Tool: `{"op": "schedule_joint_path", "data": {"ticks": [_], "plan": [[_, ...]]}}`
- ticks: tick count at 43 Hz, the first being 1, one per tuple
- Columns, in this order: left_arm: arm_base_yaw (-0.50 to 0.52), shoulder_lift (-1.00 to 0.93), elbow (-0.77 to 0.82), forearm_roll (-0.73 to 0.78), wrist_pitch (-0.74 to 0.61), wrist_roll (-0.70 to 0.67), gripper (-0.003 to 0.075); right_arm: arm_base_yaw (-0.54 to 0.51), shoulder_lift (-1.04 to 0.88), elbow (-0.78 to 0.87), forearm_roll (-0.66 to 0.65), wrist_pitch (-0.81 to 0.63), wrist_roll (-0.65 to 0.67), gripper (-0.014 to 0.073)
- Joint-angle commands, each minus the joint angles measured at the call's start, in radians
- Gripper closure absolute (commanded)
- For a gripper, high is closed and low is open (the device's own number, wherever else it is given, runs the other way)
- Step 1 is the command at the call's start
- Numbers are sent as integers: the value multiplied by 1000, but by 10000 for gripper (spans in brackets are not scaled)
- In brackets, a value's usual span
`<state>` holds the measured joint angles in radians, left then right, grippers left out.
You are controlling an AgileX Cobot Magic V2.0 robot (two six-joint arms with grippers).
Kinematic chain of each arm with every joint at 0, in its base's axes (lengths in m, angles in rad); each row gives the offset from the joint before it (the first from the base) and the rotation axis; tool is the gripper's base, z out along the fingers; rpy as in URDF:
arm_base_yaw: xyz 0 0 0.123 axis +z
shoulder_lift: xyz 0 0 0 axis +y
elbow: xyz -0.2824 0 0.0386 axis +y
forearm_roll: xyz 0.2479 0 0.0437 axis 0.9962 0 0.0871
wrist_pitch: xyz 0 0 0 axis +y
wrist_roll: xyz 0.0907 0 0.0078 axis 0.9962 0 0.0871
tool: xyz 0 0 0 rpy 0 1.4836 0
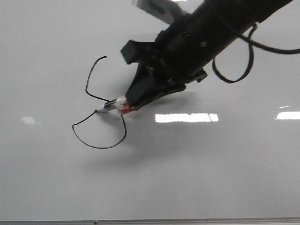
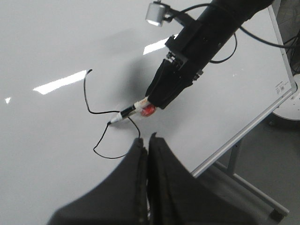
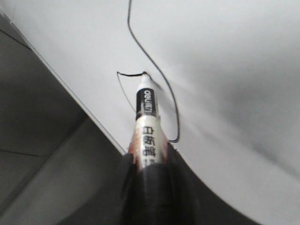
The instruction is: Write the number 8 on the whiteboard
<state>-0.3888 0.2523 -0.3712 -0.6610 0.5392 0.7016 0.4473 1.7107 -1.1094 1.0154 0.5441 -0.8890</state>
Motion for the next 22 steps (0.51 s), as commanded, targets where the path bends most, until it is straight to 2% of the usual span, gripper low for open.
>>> {"op": "schedule_joint_path", "data": {"ticks": [1,9,17,22], "plan": [[4,8,-29,-33,-63,-11,741,-60,-98,-16,17,-54,-1,652],[4,8,-29,-33,-63,-11,741,-92,-145,-50,14,-58,-2,652],[4,8,-29,-33,-63,-11,741,-54,-98,-140,14,-53,-2,652],[4,8,-29,-33,-63,-11,741,-29,-68,-193,7,29,-2,652]]}}
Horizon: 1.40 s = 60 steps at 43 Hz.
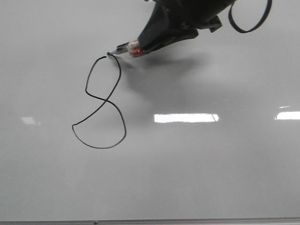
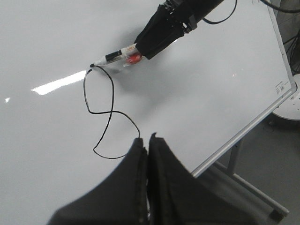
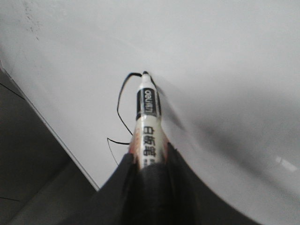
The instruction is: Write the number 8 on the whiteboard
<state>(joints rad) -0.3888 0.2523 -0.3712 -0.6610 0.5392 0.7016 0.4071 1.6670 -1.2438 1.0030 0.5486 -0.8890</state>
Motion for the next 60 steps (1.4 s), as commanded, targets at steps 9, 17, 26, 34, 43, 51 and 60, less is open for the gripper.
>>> {"op": "schedule_joint_path", "data": {"ticks": [9,17,26,34,43,51,60], "plan": [[4,12,-32,-77,-63,-7,741,56,-156,-66,-153,205,-46,652],[4,133,-96,-23,39,74,593,209,-235,-66,-427,231,-160,652],[4,378,-251,-25,178,328,172,419,-233,-66,-650,210,-192,652],[-42,520,-318,-11,235,391,284,514,-233,-66,-684,169,-192,652],[-123,562,-321,62,245,391,356,568,-235,-79,-685,159,-192,652],[-133,566,-321,62,226,391,415,592,-235,-106,-685,166,-192,652],[-133,566,-321,62,226,391,559,593,-233,-107,-719,201,-192,652]]}}
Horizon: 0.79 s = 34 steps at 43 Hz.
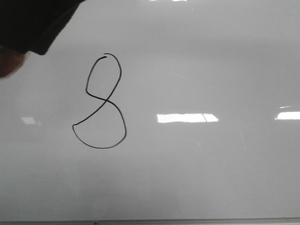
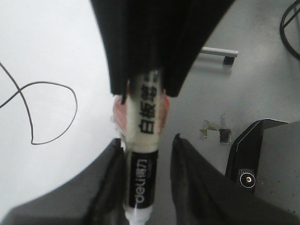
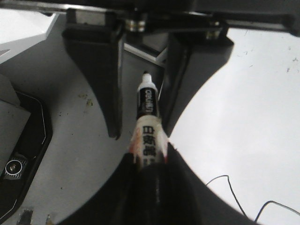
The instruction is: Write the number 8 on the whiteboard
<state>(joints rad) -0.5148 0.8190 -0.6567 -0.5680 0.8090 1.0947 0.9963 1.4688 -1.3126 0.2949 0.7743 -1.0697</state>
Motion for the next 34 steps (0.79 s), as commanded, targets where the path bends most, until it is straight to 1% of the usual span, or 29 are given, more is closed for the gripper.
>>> {"op": "schedule_joint_path", "data": {"ticks": [1,11,14,15,18,21,22,25,26,28,32,34], "plan": [[-7,0,-36,-31,-44,-2,568,4,-35,-38,-14,-22,-12,652],[-7,0,-36,-31,-44,-2,650,4,-33,-38,4,-27,-11,645],[-7,0,-36,-31,-44,-2,678,4,-33,-38,26,-31,-11,602],[-7,0,-36,-31,-44,-2,687,4,-33,-38,34,-31,-11,579],[-7,0,-36,-31,-44,-2,720,4,-33,-38,61,-31,-11,455],[-7,0,-36,-31,-44,-2,741,4,-34,-38,79,-38,-8,278],[-7,0,-36,-31,-44,-2,741,4,-35,-38,88,-39,-5,202],[-7,0,-36,-31,-44,-8,741,4,-39,-38,92,-44,-3,41],[-7,0,-36,-31,-44,-10,741,4,-43,-38,92,-45,0,9],[-5,2,-36,-31,-44,-24,741,4,-48,-38,92,-45,4,-22],[11,18,-36,-23,-53,-99,741,1,-75,-38,92,-45,31,-2],[28,32,-36,-7,-55,-150,741,-8,-95,-36,91,-45,62,26]]}}
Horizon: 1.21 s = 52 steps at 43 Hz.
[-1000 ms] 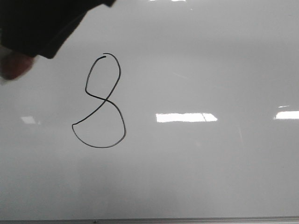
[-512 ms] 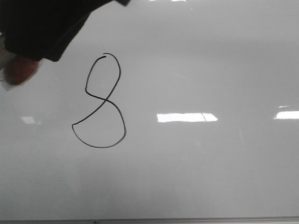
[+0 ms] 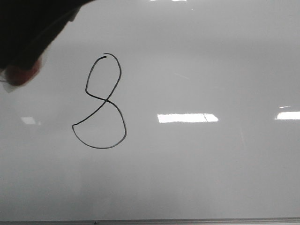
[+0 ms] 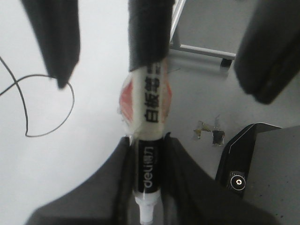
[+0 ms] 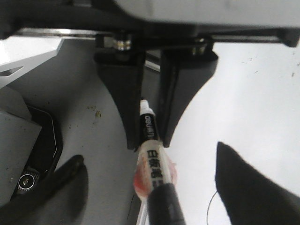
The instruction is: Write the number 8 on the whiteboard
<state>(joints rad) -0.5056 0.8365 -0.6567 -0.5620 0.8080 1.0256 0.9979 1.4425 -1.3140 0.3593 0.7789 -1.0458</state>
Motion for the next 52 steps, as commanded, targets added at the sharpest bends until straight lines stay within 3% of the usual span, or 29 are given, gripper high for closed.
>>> {"op": "schedule_joint_path", "data": {"ticks": [1,6,13,21,28,38,42,52], "plan": [[24,24,-36,-7,-54,-105,741,-16,-78,-33,26,-50,51,34],[91,78,-36,33,-75,-288,741,-89,-153,11,26,-57,146,113],[265,160,-36,37,-159,-489,741,-284,-318,214,26,-174,329,193],[443,200,-36,29,-267,-499,741,-505,-551,506,26,-328,572,281],[552,207,-4,-10,-461,-499,741,-696,-781,768,27,-431,741,440],[567,207,87,-42,-705,-499,741,-750,-936,909,26,-447,744,641],[567,207,98,-42,-777,-499,741,-750,-954,915,26,-450,744,655],[561,334,87,-46,-808,-499,741,-750,-952,915,26,-455,743,655]]}}
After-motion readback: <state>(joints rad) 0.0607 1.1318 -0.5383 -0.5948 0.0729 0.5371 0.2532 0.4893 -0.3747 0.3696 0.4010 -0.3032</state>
